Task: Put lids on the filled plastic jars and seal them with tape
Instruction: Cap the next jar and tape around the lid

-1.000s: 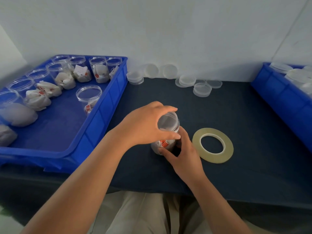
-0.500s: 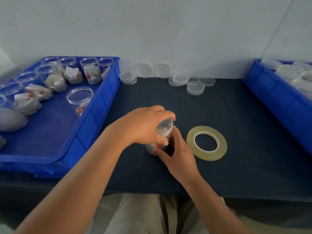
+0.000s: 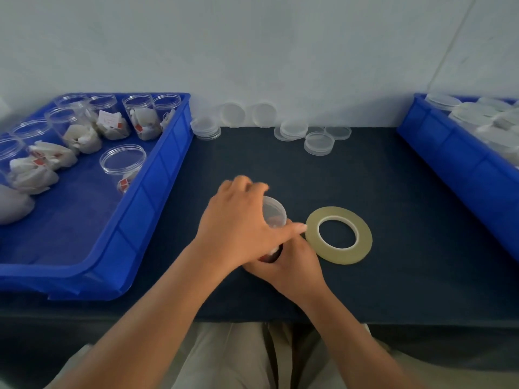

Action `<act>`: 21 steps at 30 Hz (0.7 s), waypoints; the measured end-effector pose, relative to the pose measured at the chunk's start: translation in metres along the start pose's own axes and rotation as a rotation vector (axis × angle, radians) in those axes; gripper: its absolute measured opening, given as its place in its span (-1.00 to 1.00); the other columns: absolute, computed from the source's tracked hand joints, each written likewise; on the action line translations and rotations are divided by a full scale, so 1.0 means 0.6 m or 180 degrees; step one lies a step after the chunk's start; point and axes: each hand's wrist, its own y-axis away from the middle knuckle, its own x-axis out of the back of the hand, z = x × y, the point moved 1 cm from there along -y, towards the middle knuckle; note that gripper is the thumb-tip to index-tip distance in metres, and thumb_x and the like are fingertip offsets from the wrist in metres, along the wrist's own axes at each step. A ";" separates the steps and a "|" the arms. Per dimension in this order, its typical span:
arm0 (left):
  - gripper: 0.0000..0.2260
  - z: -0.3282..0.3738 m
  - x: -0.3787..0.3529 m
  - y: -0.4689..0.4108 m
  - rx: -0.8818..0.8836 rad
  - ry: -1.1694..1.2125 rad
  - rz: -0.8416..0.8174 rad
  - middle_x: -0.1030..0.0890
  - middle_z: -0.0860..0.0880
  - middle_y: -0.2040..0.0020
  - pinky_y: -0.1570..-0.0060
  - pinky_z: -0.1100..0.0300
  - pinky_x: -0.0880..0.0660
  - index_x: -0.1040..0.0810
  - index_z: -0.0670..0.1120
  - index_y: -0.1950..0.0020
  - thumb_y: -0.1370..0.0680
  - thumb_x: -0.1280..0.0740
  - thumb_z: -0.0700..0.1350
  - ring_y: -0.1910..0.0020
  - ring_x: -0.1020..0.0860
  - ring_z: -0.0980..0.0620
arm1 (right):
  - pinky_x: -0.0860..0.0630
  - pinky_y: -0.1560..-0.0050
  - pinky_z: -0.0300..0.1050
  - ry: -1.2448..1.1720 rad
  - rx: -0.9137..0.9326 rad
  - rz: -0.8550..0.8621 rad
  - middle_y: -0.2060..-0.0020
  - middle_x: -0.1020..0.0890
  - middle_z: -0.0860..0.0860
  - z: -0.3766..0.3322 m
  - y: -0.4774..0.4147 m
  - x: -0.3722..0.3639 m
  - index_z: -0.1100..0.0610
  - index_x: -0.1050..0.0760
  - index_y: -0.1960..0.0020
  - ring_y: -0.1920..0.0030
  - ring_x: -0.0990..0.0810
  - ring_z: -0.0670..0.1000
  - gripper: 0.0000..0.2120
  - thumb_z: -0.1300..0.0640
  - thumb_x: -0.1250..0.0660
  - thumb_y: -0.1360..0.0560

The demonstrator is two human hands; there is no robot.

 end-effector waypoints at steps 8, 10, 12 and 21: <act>-0.67 -0.011 0.038 0.017 -0.1370 0.0684 -0.1088 -0.47 0.33 -0.42 -0.61 0.21 0.09 -0.57 0.28 -0.35 -0.58 -0.42 0.15 -0.52 -0.20 0.41 | -0.62 0.04 -0.17 0.0356 0.0280 -0.0308 -0.02 -0.63 -0.22 0.003 0.002 0.003 -0.20 -0.37 -0.27 0.00 -0.63 -0.16 -0.42 -0.29 -0.50 -0.35; -0.45 -0.001 0.030 0.024 -0.0741 0.0630 -0.0273 -0.41 0.28 -0.47 -0.55 0.12 -0.23 -0.47 0.26 -0.46 -0.52 -0.30 0.43 -0.49 -0.28 0.32 | -0.53 0.11 -0.32 0.0201 0.0215 -0.0256 -0.01 -0.62 -0.28 0.000 0.003 0.000 -0.20 -0.38 -0.30 -0.01 -0.62 -0.21 -0.39 -0.34 -0.50 -0.34; -0.19 0.013 0.019 0.039 0.0050 -0.0037 0.0161 -0.42 0.11 -0.50 -0.31 0.06 -0.47 -0.33 0.14 -0.58 -0.48 -0.01 0.59 -0.46 -0.41 0.07 | -0.42 0.18 -0.41 0.0332 0.0197 -0.0222 0.09 -0.59 -0.31 -0.004 0.004 -0.004 -0.17 -0.42 -0.28 0.03 -0.59 -0.29 -0.44 -0.39 -0.42 -0.39; -0.20 0.037 -0.024 0.033 0.0108 -0.0481 0.0241 -0.50 0.06 -0.15 0.03 0.09 -0.56 -0.40 0.04 -0.31 -0.42 0.04 0.63 -0.10 -0.52 0.02 | -0.27 0.39 -0.33 0.0726 0.0359 -0.0086 0.14 -0.44 -0.22 -0.014 0.004 -0.001 -0.17 -0.27 -0.13 0.31 -0.50 -0.14 -0.60 -0.35 -0.22 -0.41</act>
